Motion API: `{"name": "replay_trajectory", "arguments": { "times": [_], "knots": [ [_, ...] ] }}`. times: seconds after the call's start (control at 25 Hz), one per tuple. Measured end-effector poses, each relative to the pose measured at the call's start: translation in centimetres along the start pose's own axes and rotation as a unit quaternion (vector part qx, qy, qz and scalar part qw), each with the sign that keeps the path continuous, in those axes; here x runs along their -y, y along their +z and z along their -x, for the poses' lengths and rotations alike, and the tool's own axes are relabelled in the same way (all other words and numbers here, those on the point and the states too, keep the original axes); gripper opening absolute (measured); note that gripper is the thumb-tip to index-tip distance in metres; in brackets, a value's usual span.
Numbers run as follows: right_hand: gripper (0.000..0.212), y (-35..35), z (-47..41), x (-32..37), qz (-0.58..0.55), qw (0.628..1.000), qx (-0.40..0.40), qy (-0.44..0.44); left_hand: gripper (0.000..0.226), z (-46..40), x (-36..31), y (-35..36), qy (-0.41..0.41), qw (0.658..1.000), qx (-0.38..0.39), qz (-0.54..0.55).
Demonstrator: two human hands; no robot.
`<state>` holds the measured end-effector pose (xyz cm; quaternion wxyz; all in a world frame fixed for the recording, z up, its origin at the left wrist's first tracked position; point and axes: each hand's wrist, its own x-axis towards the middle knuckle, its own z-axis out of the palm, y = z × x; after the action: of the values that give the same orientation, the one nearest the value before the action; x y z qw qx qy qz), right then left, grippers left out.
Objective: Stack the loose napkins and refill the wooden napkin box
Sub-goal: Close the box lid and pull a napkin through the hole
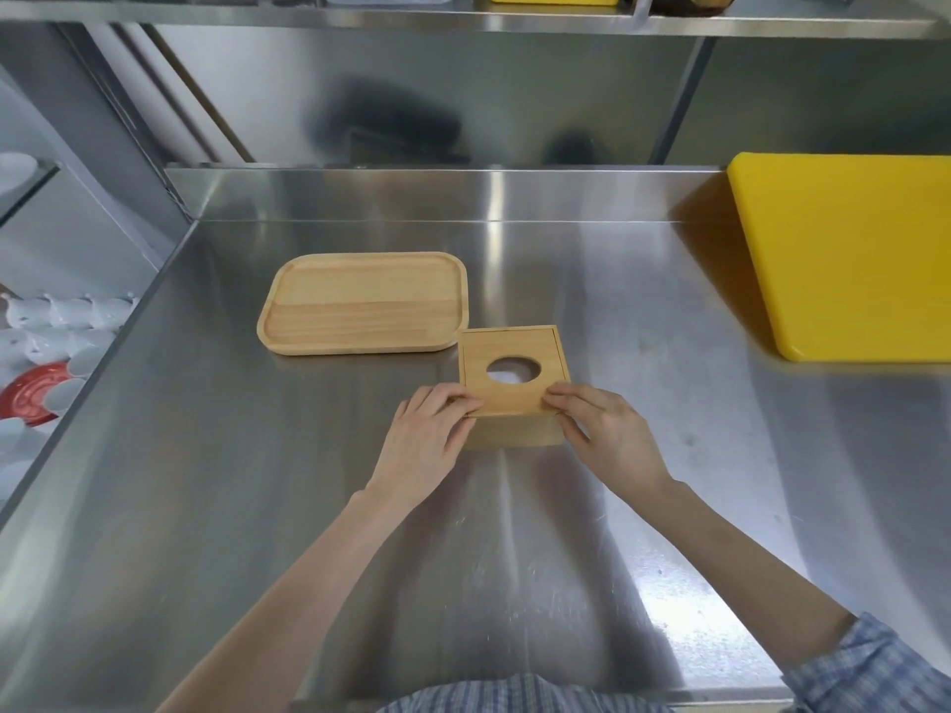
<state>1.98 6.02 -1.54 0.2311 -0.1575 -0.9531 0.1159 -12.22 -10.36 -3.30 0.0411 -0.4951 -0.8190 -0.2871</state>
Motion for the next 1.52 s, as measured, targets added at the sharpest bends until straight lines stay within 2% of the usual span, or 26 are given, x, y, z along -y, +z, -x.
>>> {"name": "replay_trajectory", "arguments": {
  "times": [0.16, 0.28, 0.32, 0.4, 0.48, 0.52, 0.72, 0.84, 1.0, 1.24, 1.52],
  "knots": [
    [0.019, 0.0, -0.2, -0.1, -0.003, 1.000, 0.005, -0.011, 0.036, -0.1, -0.6, 0.0, -0.043, 0.998, -0.001, 0.040],
    [0.023, -0.4, -1.5, 0.0, -0.011, 1.000, 0.028, -0.009, 0.032, -1.0, -1.7, -0.3, -0.175, 0.973, -0.004, 0.153],
    [0.027, -0.6, -2.3, 0.2, -0.005, 0.999, 0.037, -0.006, 0.039, -1.5, -2.1, -0.4, -0.239, 0.950, -0.004, 0.202],
    [0.024, -1.0, -4.4, 0.7, 0.014, 0.996, 0.091, 0.011, 0.051, -2.7, -2.7, -0.7, -0.366, 0.878, 0.008, 0.308],
    [0.026, -1.3, -6.8, 1.1, 0.041, 0.980, 0.193, 0.021, 0.058, -3.7, -3.0, -0.7, -0.436, 0.812, 0.026, 0.386],
    [0.028, -1.3, -7.9, 1.3, 0.065, 0.969, 0.238, 0.010, 0.059, -4.0, -3.0, -0.6, -0.449, 0.800, 0.038, 0.396],
    [0.025, 0.3, -12.5, 2.1, 0.183, 0.894, 0.395, -0.107, 0.052, -4.5, -2.9, -0.3, -0.457, 0.793, 0.075, 0.396],
    [0.020, 1.7, -13.6, 2.3, 0.239, 0.864, 0.411, -0.164, 0.046, -4.4, -3.2, -0.3, -0.448, 0.798, 0.078, 0.394],
    [0.014, 2.7, -13.3, 2.0, 0.233, 0.880, 0.380, -0.163, 0.045, -4.3, -3.3, -0.2, -0.449, 0.801, 0.078, 0.389],
    [0.020, 1.7, -12.6, 1.9, 0.176, 0.907, 0.348, -0.155, 0.050, -4.2, -2.9, 0.1, -0.446, 0.809, 0.088, 0.373],
    [0.027, -1.9, -10.4, 1.3, 0.071, 0.950, 0.299, -0.051, 0.049, -4.2, -2.9, 0.0, -0.438, 0.814, 0.082, 0.374]
  ]
}}
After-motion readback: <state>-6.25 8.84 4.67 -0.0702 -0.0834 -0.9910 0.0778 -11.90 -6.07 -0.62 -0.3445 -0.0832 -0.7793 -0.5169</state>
